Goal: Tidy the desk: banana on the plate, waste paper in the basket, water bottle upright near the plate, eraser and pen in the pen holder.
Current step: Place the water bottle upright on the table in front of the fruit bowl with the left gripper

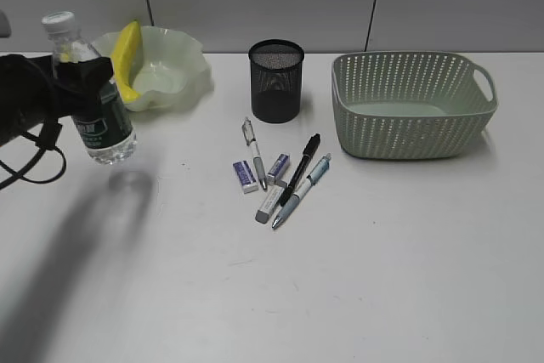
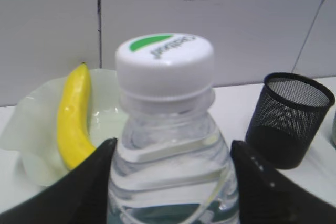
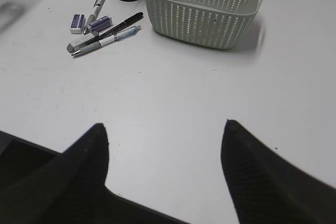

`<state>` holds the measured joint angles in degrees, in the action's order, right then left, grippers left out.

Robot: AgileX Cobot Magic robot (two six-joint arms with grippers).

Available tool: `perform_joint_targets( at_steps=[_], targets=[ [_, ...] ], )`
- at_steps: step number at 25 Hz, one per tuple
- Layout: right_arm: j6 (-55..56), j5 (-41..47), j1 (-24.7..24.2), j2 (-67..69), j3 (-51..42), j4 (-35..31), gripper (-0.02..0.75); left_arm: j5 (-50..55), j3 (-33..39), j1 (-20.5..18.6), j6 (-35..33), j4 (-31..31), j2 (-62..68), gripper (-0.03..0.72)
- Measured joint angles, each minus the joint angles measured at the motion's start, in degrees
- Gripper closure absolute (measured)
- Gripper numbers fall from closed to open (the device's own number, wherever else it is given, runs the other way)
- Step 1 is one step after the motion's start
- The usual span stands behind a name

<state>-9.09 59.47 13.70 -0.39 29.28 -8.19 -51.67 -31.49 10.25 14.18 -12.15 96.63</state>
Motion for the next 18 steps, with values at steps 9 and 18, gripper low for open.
perform_joint_targets(
  at_steps=[9,18],
  targets=[
    [0.0,0.0,0.0,0.8,0.0,0.0,0.209,-6.37,-4.03,0.04,-5.52,-4.22,12.97,0.221],
    [0.01,0.0,0.0,1.46,0.0,0.0,0.209,-9.22,-4.49,0.04,-5.97,-5.35,14.41,0.18]
  ],
)
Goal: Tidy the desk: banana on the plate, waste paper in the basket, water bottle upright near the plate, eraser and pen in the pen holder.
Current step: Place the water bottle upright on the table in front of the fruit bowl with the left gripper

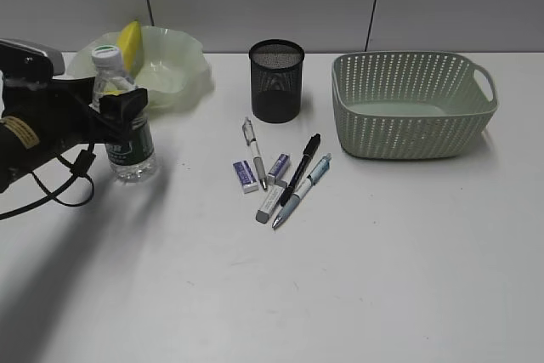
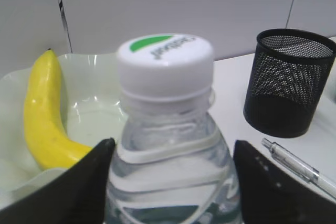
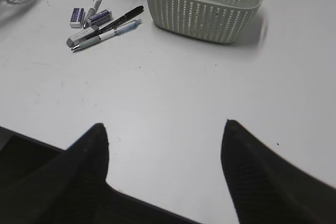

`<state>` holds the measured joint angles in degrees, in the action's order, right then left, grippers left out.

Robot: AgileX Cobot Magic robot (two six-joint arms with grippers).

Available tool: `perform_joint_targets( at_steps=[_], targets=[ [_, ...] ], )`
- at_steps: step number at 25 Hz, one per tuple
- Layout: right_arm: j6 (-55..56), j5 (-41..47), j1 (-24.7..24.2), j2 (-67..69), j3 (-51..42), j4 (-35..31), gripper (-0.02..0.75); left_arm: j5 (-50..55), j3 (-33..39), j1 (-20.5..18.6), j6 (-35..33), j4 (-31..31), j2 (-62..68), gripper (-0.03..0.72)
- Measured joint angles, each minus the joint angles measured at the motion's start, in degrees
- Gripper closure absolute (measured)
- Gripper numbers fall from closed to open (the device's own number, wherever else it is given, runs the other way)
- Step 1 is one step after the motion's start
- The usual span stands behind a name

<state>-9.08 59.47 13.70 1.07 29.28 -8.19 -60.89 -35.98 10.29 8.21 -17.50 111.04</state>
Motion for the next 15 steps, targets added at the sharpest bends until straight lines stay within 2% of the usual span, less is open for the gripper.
perform_joint_targets(
  at_steps=[5,15],
  targets=[
    [0.05,0.0,0.0,0.0,0.0,0.0,0.209,-1.52,0.0,0.0,0.0,-4.11,-2.47,0.132],
    [0.05,0.0,0.0,0.02,0.0,0.0,0.209,2.62,0.0,0.0,0.0,-3.44,-14.84,0.127]
  ],
)
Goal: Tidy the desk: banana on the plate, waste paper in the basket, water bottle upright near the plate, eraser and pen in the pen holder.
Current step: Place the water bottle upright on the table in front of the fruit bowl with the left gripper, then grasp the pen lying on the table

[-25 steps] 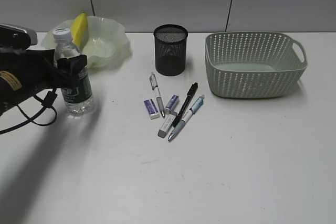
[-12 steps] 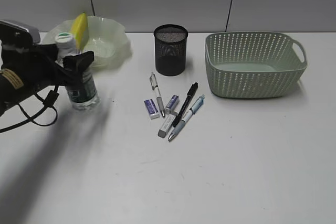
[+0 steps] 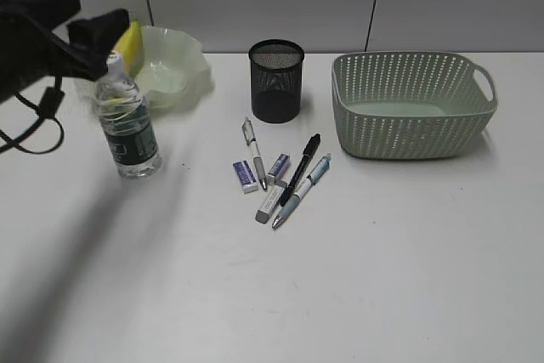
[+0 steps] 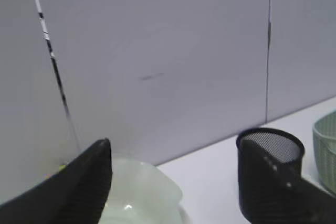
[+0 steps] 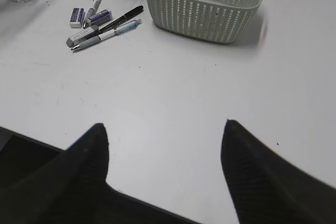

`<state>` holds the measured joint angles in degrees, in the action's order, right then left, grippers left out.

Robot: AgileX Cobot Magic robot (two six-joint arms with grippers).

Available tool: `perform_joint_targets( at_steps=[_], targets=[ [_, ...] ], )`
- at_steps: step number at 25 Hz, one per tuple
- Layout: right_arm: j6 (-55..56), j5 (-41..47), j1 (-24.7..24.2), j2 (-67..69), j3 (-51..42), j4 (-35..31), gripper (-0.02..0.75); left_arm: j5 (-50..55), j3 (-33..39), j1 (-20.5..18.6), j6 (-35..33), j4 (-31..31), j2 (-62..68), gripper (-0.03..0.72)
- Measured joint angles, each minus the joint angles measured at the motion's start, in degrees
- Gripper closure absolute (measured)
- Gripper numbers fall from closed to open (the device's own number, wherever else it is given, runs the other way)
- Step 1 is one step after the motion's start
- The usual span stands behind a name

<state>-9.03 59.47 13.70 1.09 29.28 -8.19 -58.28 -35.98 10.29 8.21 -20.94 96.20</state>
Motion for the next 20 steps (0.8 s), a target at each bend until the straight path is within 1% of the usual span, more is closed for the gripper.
perform_joint_targets(
  at_steps=[1,3,6,7,10,13,17,20],
  targets=[
    [0.0,0.0,0.0,0.0,0.0,0.0,0.209,2.81,0.0,0.0,0.0,1.04,-2.85,0.127],
    [0.0,0.0,0.0,0.0,0.0,0.0,0.209,11.87,-0.27,0.07,0.0,5.41,-8.79,0.132],
    [0.0,0.0,0.0,0.0,0.0,0.0,0.209,33.43,-2.28,0.0,0.0,12.24,-18.33,0.159],
    [0.0,0.0,0.0,0.0,0.0,0.0,0.209,39.63,-3.01,0.0,0.0,13.44,-21.52,0.171],
    [0.0,0.0,0.0,0.0,0.0,0.0,0.209,59.52,-5.32,0.0,0.0,14.65,-29.77,0.203],
    [0.0,0.0,0.0,0.0,0.0,0.0,0.209,75.91,-6.51,0.0,0.0,15.16,-37.21,0.214],
    [0.05,0.0,0.0,0.0,0.0,0.0,0.209,94.68,-6.58,0.0,0.0,15.5,-46.1,0.218],
    [0.05,0.0,0.0,0.0,0.0,0.0,0.209,104.61,-6.64,0.0,0.0,15.5,-53.56,0.223]
  ],
)
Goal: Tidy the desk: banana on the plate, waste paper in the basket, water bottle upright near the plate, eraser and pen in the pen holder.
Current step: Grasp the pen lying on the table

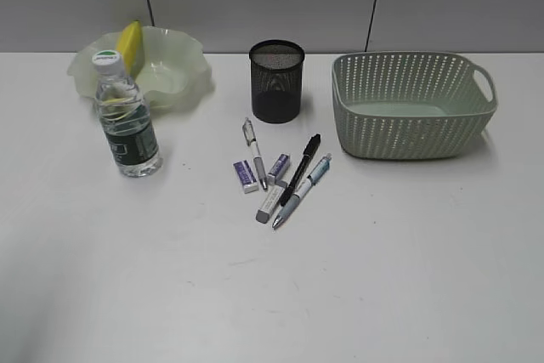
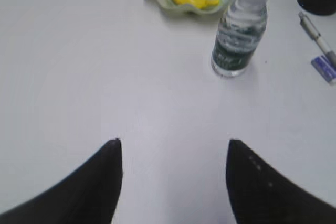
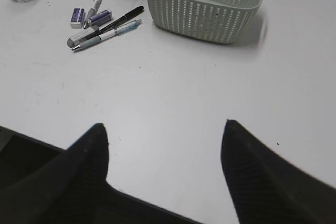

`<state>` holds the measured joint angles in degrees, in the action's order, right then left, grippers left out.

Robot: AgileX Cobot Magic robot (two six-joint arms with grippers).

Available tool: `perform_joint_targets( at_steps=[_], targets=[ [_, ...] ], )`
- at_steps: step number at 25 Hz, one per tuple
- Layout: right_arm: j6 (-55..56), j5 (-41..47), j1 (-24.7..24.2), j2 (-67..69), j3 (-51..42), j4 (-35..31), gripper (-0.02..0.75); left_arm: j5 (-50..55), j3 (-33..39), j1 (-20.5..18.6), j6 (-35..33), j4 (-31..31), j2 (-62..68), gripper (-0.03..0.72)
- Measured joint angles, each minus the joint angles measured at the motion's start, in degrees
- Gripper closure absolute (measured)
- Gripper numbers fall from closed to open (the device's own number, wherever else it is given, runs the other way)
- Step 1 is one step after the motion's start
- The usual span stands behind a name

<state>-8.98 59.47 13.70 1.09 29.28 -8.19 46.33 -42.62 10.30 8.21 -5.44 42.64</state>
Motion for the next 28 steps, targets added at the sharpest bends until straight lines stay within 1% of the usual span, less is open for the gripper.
perform_joint_targets(
  at_steps=[3,6,10,12,15,20,22,25,28],
  targets=[
    [0.0,0.0,0.0,0.0,0.0,0.0,0.209,7.96,-0.05,0.0,0.0,-0.06,-4.88,0.228],
    [0.0,0.0,0.0,0.0,0.0,0.0,0.209,11.44,2.07,0.0,0.0,-0.06,-11.29,0.232],
    [0.0,0.0,0.0,0.0,0.0,0.0,0.209,13.05,8.83,0.0,0.0,0.28,-21.35,0.233],
    [0.0,0.0,0.0,0.0,0.0,0.0,0.209,13.71,10.78,0.0,0.0,0.41,-25.87,0.235],
    [0.0,0.0,0.0,0.0,0.0,0.0,0.209,14.11,11.53,0.0,-0.31,0.46,-31.76,0.249],
    [0.06,-0.23,0.0,0.05,0.08,0.0,0.209,14.11,11.71,0.0,-2.63,1.24,-39.79,0.279],
    [0.06,-2.24,0.0,1.19,0.79,0.0,0.209,14.18,11.71,0.0,-2.86,1.5,-42.32,0.284],
    [-3.26,-7.79,0.0,7.11,2.17,-2.43,0.209,14.22,11.71,0.0,-3.04,1.56,-42.97,0.287],
    [-11.53,-10.03,0.0,18.05,4.67,-8.18,0.209,14.16,11.71,0.0,-3.04,1.61,-42.97,0.29]
  ],
)
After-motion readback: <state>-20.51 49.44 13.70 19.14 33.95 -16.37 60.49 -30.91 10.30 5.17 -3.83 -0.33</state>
